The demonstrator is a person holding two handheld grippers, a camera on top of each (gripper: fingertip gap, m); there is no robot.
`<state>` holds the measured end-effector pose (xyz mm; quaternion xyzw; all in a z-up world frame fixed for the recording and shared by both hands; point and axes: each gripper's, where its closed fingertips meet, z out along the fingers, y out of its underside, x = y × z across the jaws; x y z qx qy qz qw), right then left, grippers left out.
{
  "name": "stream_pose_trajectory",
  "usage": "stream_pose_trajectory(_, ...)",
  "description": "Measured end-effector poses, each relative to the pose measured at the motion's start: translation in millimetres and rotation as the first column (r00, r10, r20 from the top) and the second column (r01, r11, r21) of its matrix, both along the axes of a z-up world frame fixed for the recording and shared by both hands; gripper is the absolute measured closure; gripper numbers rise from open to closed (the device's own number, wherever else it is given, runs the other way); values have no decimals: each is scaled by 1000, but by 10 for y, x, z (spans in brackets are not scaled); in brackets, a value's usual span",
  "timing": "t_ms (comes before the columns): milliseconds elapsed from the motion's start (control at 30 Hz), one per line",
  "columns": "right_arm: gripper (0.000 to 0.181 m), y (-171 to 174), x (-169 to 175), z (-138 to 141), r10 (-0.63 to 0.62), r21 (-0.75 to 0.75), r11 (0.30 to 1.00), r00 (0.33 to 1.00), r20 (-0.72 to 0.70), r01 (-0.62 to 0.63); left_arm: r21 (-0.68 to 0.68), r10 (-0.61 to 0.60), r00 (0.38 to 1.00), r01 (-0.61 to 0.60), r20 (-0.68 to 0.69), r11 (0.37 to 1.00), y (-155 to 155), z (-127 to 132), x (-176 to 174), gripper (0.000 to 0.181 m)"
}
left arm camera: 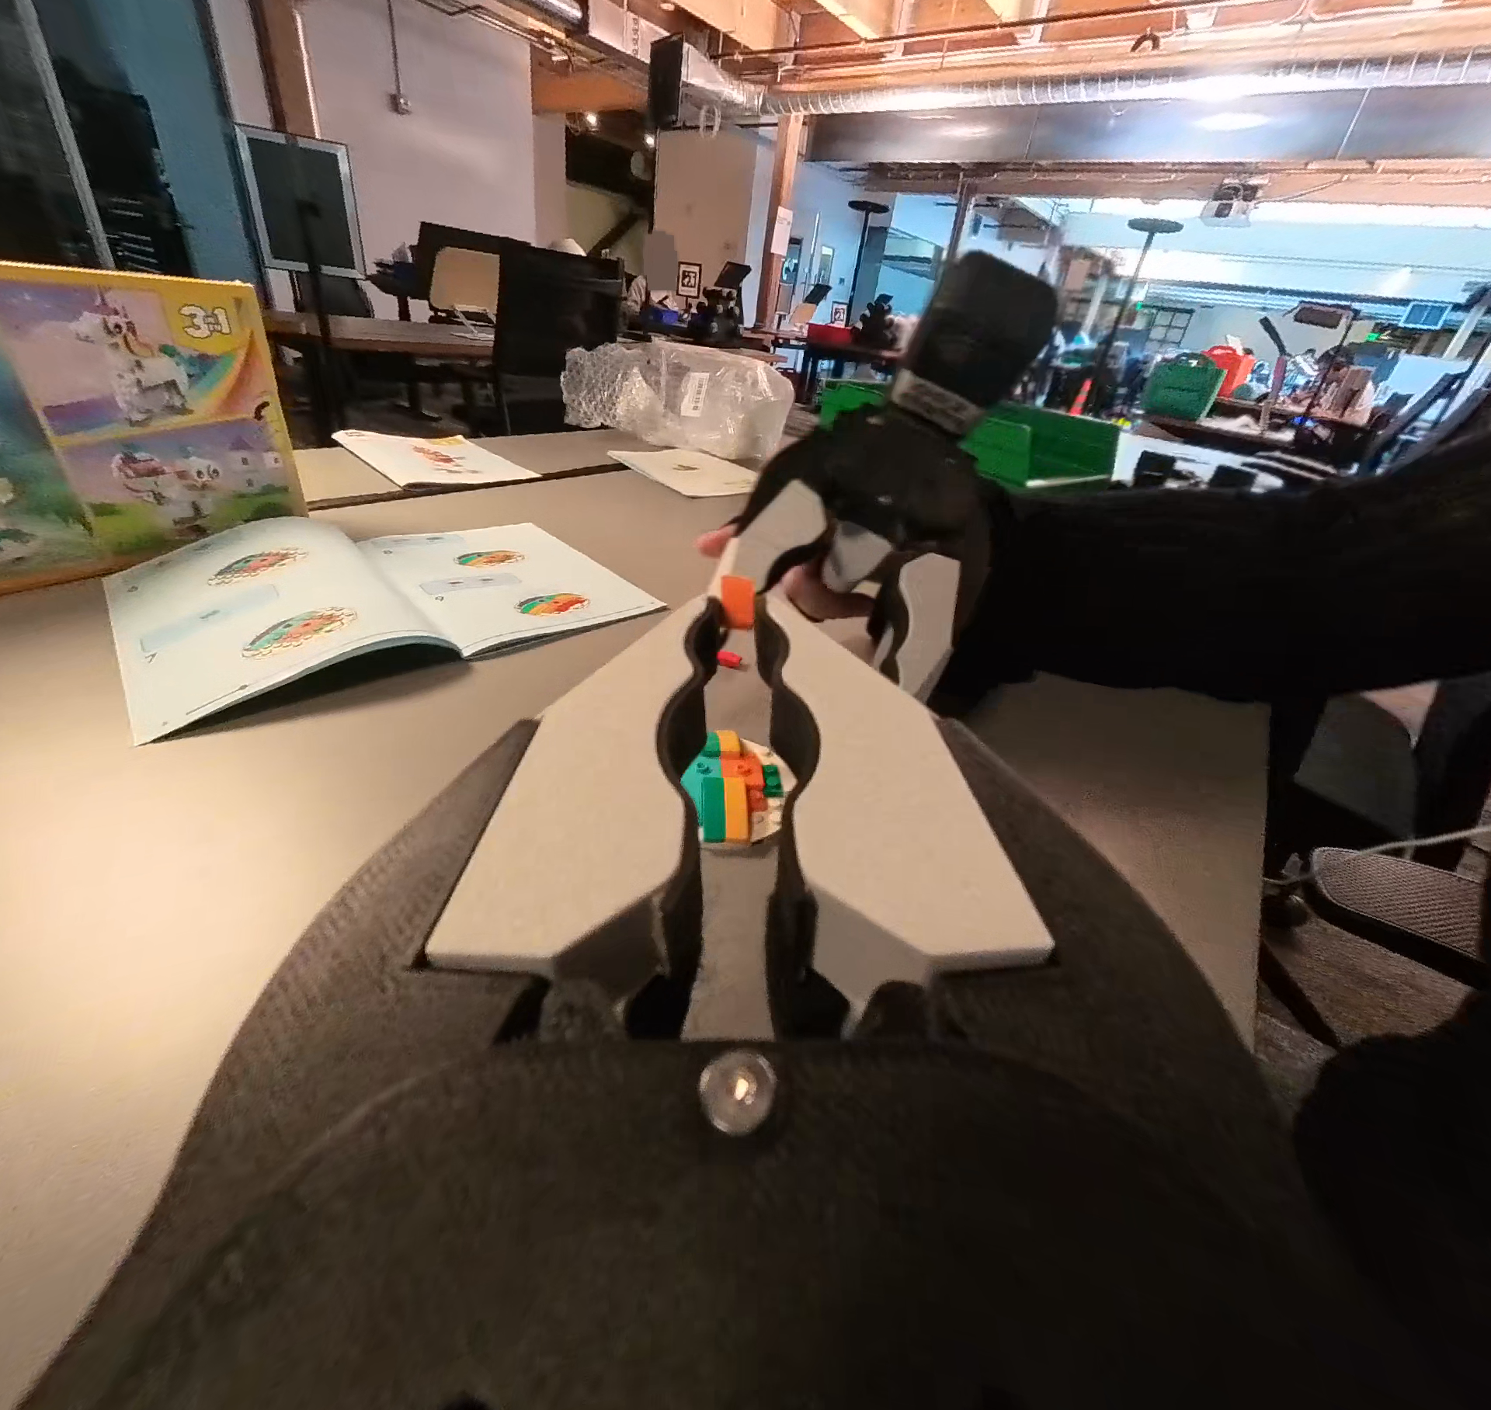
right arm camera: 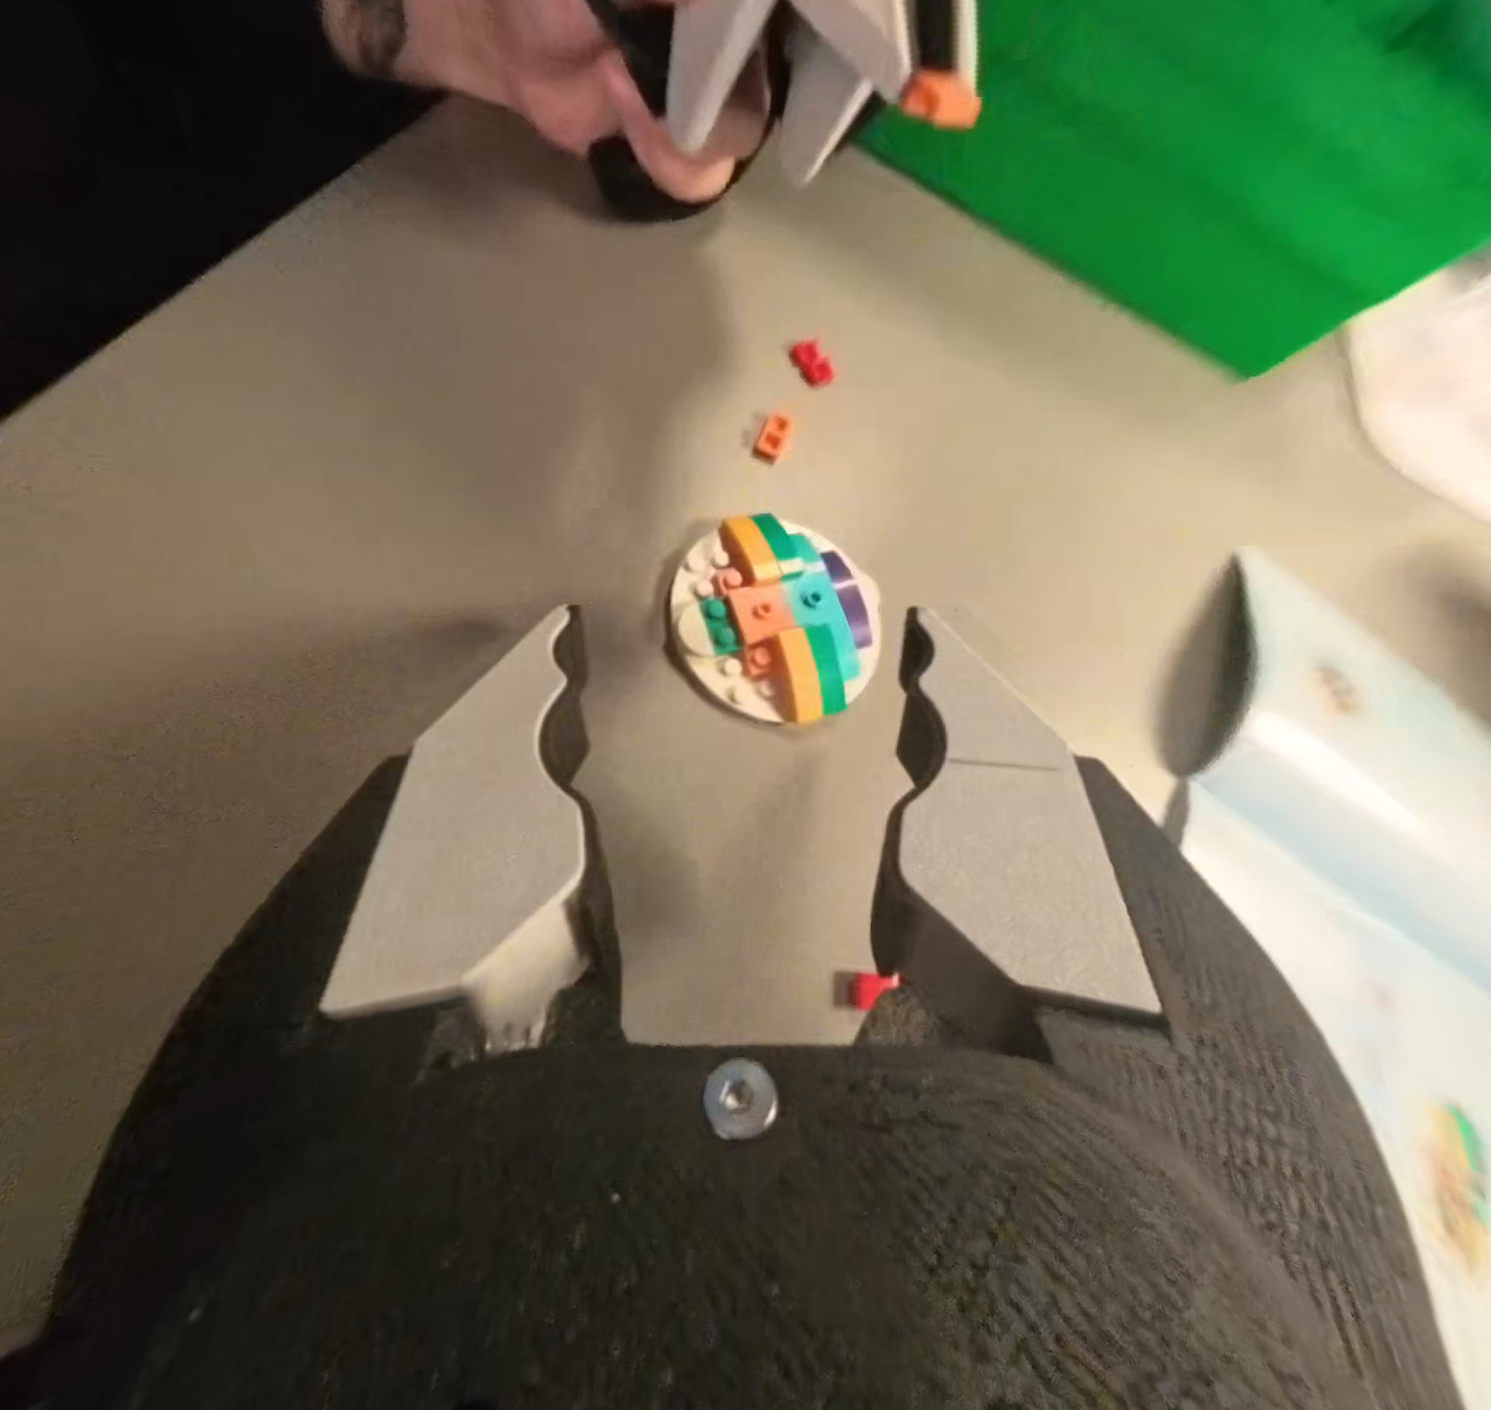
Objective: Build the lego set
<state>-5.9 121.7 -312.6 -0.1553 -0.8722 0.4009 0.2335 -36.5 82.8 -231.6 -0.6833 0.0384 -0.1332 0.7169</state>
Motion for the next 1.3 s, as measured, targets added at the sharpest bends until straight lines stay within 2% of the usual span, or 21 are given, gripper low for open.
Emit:
stream_pose_trajectory(100, 97, 19, -111, -90, 78, -12, 997, 991, 113, -77, 1, 0, 1000, 0, 9, 1000, -1, 1, -8, 174)
stream_pose_trajectory(267, 98, 10, -119, -232, 182, -17, 982, 939, 293, -186, -5, -16, 1000, 16, 15, 1000, 4, -5, 5, 174)
stream_pose_trajectory(467, 106, -30, -176, -255, 213, -36, 976, 928, 307, -213, -29, -28, 1000, 27, -1, 999, 33, -37, 38, 174)
stream_pose_trajectory(567, 117, -34, -214, -246, 174, -57, 985, 938, 298, -165, -32, -32, 999, 32, -7, 999, 34, -41, 50, 174)
stream_pose_trajectory(700, 117, -42, -197, -244, 42, -37, 999, 956, 290, -33, -41, -50, 998, 48, -40, 998, 34, -57, 97, 174)
stream_pose_trajectory(833, 118, -27, -75, -215, -79, -50, 994, 968, 237, 94, -123, -90, 985, 72, -147, 990, 80, -184, 201, 174)
stream_pose_trajectory(1033, 117, -71, 173, -201, -200, -90, 970, 948, 247, 228, -400, -294, 868, 123, -401, 908, 123, -677, 556, 174)
stream_pose_trajectory(1300, 117, -73, 237, -239, -237, -78, 961, 932, 276, 267, -510, -391, 821, 146, -416, 848, 145, -876, 735, 174)
